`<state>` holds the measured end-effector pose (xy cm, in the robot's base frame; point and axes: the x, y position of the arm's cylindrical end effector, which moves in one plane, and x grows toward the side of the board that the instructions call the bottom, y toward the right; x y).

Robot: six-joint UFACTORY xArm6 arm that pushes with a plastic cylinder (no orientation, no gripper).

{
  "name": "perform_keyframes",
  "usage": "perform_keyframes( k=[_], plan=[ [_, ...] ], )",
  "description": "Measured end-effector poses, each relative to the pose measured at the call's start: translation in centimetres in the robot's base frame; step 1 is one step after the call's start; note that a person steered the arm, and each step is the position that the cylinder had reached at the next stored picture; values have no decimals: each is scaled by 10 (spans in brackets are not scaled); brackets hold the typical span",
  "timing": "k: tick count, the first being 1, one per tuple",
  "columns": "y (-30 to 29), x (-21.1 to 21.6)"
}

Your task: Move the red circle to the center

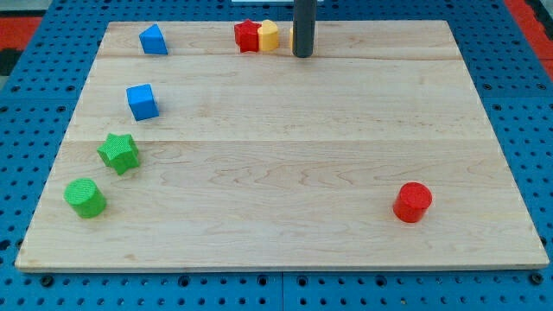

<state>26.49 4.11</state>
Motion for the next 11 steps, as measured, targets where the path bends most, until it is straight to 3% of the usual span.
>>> perform_keyframes(
  k=[1,3,4,6,8,11],
  plan=[
    [64,57],
    [205,241],
    [216,294],
    [97,294],
    [49,215],
    [13,173]
  ],
)
